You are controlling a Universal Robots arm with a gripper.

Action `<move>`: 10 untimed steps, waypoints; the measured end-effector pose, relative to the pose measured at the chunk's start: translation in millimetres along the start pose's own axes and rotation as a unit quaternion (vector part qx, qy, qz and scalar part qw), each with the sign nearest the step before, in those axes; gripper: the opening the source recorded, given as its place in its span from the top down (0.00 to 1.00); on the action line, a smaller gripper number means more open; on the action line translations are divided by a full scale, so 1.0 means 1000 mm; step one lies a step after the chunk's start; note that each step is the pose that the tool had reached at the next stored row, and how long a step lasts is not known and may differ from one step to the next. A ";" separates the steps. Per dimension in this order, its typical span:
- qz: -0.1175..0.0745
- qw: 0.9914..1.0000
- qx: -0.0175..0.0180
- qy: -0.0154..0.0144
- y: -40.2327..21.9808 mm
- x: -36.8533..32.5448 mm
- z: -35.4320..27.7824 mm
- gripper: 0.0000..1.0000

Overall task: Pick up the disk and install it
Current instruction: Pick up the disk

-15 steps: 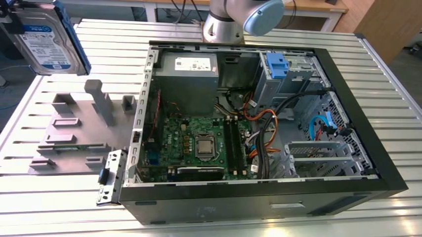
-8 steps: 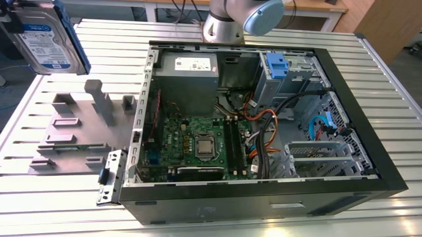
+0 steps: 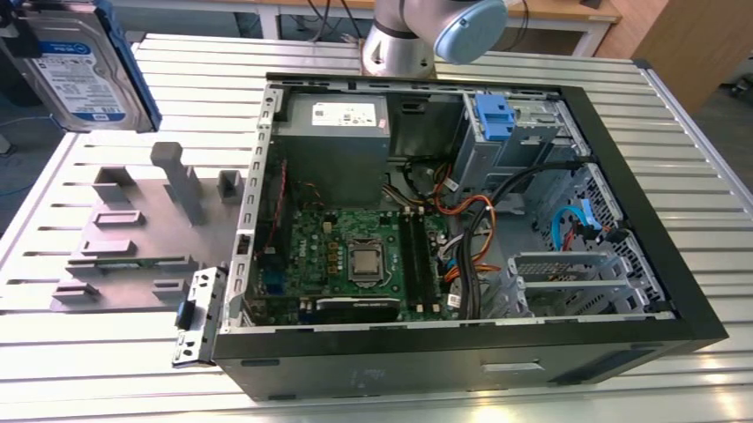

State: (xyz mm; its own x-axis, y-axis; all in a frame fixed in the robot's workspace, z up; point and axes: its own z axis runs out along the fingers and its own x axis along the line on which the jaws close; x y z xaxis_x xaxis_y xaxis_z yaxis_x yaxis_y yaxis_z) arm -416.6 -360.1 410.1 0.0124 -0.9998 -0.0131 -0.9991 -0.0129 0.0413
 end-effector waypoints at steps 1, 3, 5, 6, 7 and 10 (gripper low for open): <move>0.000 1.000 0.000 0.000 0.0000 0.0000 -0.0002 0.64; 0.000 1.000 0.000 0.000 0.0000 0.0000 -0.0007 0.64; 0.000 1.000 0.000 0.000 0.0000 0.0000 -0.0012 0.64; 0.000 1.000 0.000 0.000 0.0000 0.0000 -0.0014 0.64; 0.000 1.000 0.000 0.000 0.0001 0.0000 -0.0016 0.64; 0.000 1.000 0.000 0.000 0.0001 0.0000 -0.0022 0.64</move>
State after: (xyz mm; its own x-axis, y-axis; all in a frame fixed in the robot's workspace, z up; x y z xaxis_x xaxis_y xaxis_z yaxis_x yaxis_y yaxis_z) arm -416.6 -360.1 412.3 0.0124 -0.9998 -0.0131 -0.9991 -0.0129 0.0413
